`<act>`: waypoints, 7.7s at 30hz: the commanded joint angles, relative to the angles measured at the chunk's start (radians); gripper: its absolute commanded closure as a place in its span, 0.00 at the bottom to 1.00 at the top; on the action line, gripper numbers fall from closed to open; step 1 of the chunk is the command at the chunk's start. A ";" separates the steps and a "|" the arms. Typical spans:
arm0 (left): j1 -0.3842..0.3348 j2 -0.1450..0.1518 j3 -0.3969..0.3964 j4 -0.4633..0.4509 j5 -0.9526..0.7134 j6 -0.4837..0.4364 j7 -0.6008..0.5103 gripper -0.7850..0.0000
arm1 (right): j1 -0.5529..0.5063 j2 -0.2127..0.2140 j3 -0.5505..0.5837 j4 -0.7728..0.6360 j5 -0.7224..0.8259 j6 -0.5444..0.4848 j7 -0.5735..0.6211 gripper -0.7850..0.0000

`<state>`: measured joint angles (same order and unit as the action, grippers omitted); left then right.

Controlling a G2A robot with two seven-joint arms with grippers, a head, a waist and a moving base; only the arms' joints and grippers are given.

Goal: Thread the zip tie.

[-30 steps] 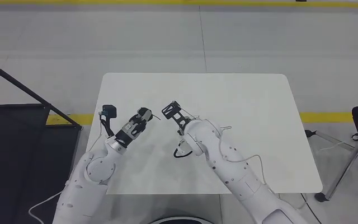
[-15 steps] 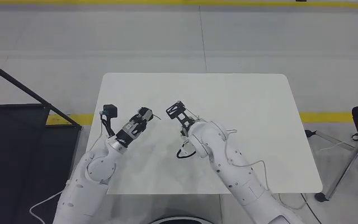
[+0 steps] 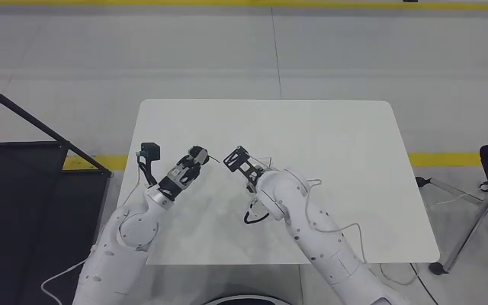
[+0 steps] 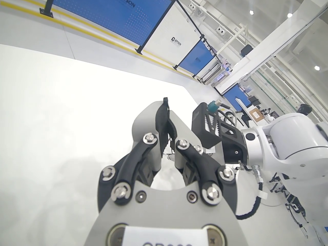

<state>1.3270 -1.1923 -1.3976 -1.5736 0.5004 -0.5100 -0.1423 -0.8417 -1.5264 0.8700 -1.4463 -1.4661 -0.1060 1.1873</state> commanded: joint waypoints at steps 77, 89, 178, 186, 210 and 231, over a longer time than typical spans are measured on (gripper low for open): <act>-0.004 0.004 -0.012 0.011 -0.016 -0.009 -0.006 1.00 | 0.182 -0.067 -0.046 0.290 0.140 -0.207 0.045 0.81; -0.003 0.004 -0.008 0.010 -0.013 -0.010 -0.001 1.00 | 0.209 -0.083 -0.071 0.344 0.157 -0.204 0.046 0.96; -0.005 0.003 -0.001 0.018 -0.006 -0.010 0.010 1.00 | 0.157 -0.071 -0.014 0.260 0.081 -0.150 0.038 0.75; -0.006 0.004 -0.007 0.019 -0.007 -0.013 0.007 1.00 | 0.167 -0.077 -0.019 0.283 0.082 -0.148 0.004 0.79; -0.006 0.004 -0.009 0.017 -0.008 -0.011 0.004 1.00 | 0.135 -0.066 0.007 0.253 0.096 -0.220 -0.017 0.78; -0.010 0.003 -0.002 0.019 -0.004 -0.008 0.005 1.00 | 0.175 -0.076 -0.005 0.329 0.134 -0.227 -0.018 0.79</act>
<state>1.3173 -1.1890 -1.3998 -1.5547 0.4965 -0.5183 -0.1374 -0.6688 -1.6023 0.8658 -1.1208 -1.3332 -0.3319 1.1685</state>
